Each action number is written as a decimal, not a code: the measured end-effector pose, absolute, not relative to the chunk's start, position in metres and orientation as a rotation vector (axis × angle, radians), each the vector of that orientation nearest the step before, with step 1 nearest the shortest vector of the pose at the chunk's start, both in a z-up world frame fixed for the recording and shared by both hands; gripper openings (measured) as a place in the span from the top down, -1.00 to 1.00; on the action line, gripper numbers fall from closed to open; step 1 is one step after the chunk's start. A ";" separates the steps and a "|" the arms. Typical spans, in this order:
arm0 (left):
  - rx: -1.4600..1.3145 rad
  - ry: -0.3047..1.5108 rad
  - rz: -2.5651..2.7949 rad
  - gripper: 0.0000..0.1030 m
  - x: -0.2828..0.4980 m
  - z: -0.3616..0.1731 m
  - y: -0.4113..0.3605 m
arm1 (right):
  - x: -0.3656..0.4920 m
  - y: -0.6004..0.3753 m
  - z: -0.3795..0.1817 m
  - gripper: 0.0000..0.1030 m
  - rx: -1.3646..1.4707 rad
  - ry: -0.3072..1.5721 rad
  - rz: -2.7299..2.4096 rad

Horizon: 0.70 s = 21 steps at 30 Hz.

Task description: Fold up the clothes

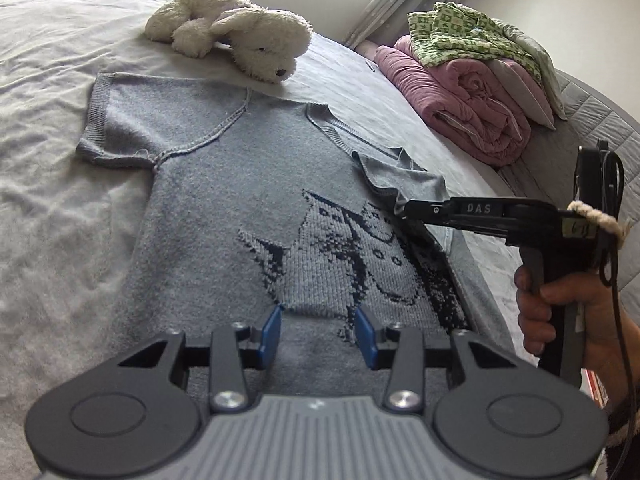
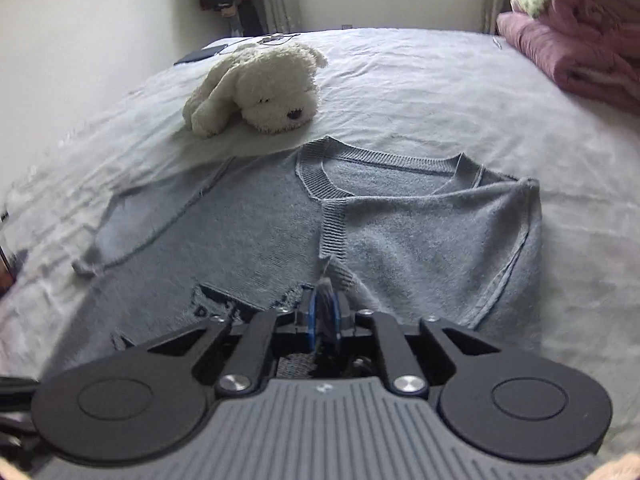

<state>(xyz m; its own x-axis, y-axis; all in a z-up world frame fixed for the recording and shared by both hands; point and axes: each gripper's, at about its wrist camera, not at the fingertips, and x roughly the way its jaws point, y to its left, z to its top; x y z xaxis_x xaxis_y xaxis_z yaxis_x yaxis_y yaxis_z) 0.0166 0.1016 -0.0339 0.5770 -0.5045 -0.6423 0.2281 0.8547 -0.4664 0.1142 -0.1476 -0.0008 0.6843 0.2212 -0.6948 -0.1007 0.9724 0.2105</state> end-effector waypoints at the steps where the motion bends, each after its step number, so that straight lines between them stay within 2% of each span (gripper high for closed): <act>1: -0.345 0.849 -0.445 0.19 0.016 -0.032 0.101 | 0.116 -0.150 0.001 0.65 0.193 0.807 0.174; 14: -0.276 0.855 -0.574 0.19 -0.009 -0.021 0.077 | -0.003 -0.158 0.021 0.55 0.200 0.843 0.159; 21: -0.268 0.872 -0.611 0.19 -0.022 -0.023 0.067 | -0.091 -0.161 0.009 0.56 0.012 0.835 0.129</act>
<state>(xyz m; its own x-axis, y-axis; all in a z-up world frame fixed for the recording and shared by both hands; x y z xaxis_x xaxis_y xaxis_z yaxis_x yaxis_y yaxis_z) -0.0223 0.0666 -0.0226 0.4880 -0.6013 -0.6327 0.3902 0.7987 -0.4581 -0.0911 -0.1610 0.0092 0.6637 0.1192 -0.7384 -0.1101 0.9920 0.0611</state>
